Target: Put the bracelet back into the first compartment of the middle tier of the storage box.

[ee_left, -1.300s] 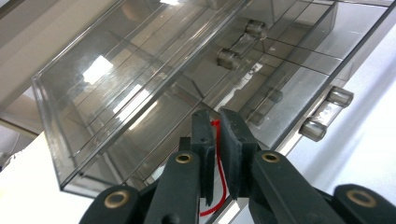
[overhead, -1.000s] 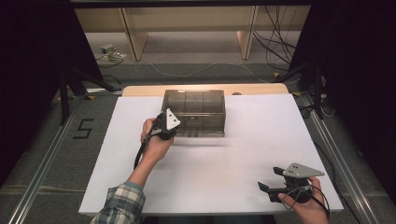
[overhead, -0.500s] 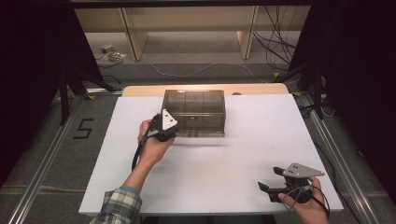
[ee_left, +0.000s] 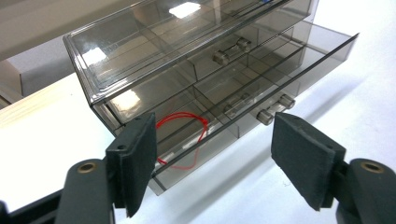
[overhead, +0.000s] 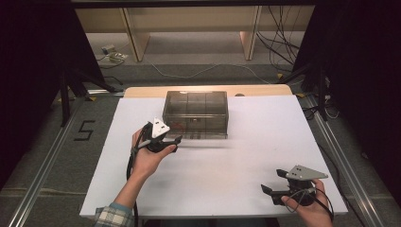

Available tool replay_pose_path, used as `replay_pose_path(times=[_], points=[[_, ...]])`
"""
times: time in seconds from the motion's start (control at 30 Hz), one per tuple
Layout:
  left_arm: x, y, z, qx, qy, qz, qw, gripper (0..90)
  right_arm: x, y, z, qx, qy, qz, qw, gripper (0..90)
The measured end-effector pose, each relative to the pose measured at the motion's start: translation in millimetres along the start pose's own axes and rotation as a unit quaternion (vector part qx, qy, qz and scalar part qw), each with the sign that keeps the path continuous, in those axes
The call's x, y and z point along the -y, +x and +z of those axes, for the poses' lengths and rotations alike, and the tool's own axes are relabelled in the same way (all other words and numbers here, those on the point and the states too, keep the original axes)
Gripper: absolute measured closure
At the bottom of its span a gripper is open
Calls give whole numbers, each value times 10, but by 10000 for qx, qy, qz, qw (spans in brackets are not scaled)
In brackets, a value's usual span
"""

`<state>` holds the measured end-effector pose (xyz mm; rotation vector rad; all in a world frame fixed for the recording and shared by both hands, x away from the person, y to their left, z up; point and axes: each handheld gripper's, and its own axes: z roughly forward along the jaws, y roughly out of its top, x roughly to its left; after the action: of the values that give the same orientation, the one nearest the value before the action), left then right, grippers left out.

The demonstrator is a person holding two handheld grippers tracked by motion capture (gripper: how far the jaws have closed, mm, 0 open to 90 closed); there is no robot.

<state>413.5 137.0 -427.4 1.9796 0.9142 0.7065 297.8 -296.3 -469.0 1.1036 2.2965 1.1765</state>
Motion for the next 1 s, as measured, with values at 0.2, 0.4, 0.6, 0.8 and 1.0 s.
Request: replay_pose_path(times=[0.2, 0.4, 0.6, 0.8, 1.0], points=[[22, -40, -56, 93, -34, 13, 10000, 290, -1, -2, -4, 7, 7, -9, 10000, 174], [70, -104, -161, 282, -92, 17, 9996, 277, 0, -2, -1, -5, -3, -5, 10000, 173], [188, -190, -275, 457, -107, 28, 9989, 257, -1, -1, -4, -1, 3, -4, 10000, 173], [364, -270, -424, 557, -81, -9, 9984, 223, -3, 5, -6, -9, 27, -1, 10000, 173], [575, -390, -553, 619, -166, -89, 9979, 192, -4, 11, -5, -17, 28, 5, 10000, 173]])
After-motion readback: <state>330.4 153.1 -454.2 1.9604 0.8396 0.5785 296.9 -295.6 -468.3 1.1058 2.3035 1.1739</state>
